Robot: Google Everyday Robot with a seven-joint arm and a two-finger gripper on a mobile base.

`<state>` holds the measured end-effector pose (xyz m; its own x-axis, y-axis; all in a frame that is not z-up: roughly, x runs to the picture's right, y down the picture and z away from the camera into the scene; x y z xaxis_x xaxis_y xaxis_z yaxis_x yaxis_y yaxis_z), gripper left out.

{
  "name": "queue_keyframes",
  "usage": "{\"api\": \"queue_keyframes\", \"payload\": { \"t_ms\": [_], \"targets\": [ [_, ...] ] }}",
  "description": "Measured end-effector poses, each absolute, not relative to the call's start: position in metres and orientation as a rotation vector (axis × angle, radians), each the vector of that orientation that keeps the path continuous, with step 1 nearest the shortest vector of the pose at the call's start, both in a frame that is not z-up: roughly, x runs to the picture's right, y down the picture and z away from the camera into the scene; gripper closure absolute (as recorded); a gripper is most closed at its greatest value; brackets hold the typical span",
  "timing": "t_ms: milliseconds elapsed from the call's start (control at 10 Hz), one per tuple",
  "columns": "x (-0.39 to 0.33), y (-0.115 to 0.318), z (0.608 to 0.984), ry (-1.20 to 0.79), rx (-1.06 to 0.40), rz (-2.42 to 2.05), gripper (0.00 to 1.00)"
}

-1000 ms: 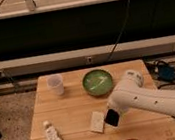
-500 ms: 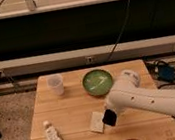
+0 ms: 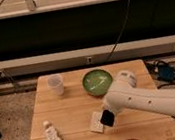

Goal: Place the eraser on the white sponge

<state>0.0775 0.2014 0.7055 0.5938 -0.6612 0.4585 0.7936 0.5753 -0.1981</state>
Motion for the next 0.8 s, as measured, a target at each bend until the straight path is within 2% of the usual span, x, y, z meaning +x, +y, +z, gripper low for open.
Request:
{"api": "queue_keyframes", "payload": {
  "t_ms": [800],
  "targets": [
    [0.060,0.207,0.710,-0.382,-0.397,-0.903,0.84]
  ]
}}
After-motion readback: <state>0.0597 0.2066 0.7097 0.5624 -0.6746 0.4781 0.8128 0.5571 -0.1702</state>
